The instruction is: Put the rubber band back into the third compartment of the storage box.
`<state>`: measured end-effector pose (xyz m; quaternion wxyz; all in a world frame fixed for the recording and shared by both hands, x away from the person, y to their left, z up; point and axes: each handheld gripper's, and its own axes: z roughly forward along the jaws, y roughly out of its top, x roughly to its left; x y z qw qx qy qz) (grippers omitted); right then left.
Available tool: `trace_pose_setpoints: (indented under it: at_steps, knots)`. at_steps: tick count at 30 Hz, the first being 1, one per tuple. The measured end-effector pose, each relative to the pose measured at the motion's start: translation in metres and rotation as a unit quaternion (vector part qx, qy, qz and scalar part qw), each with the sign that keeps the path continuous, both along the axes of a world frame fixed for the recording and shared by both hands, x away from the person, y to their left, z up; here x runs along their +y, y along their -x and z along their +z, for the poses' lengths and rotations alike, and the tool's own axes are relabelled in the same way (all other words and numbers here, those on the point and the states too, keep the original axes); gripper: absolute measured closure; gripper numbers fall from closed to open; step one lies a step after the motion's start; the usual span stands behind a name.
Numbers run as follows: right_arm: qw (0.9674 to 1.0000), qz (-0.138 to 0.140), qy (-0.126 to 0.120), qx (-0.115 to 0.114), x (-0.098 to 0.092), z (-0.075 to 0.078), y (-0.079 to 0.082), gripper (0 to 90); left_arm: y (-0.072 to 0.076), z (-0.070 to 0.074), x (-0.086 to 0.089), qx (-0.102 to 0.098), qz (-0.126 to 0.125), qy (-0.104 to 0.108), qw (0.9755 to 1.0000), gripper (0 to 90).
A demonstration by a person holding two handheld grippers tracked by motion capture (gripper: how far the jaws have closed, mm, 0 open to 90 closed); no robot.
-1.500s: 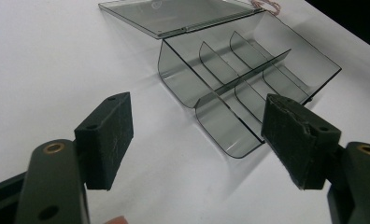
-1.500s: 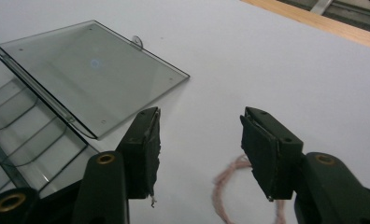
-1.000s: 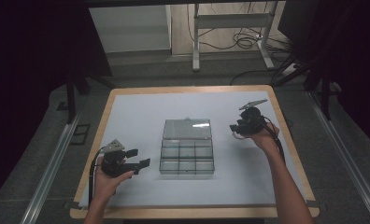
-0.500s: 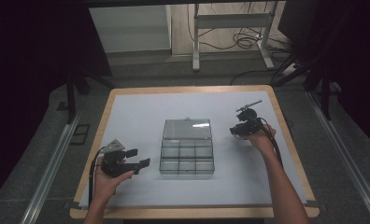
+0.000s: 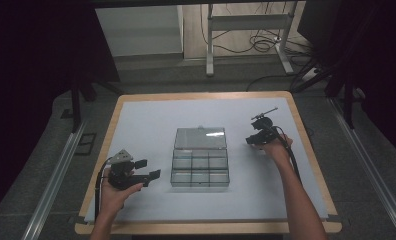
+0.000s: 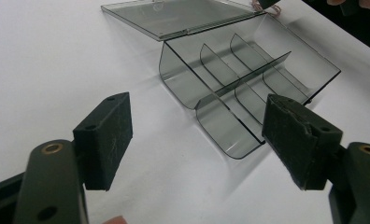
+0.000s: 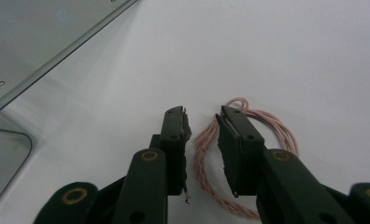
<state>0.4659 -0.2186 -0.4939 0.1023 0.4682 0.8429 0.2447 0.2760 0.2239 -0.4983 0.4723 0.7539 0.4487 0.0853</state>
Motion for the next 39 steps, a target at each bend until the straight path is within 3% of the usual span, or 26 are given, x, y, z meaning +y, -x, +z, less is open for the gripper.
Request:
trace_pose_setpoints:
  at_steps: [13,18,29,39]
  knots:
    - [0.9998,-0.011,0.012,0.009,0.000,-0.007,-0.004,84.7,-0.001,-0.001,0.002,0.001,0.007,0.000,1.0000,24.7]
    - [0.9998,0.002,0.014,0.013,0.001,-0.006,-0.004,86.2,-0.001,-0.001,0.002,0.000,0.009,0.000,1.0000,24.7]
    - [0.9994,0.011,-0.033,-0.004,-0.009,0.014,0.004,86.8,-0.001,-0.001,0.003,0.000,0.017,0.003,0.9999,24.6]
    - [0.9980,0.022,-0.057,-0.019,-0.015,0.026,0.009,86.8,-0.001,-0.002,0.002,0.001,0.015,0.002,0.9999,24.1]
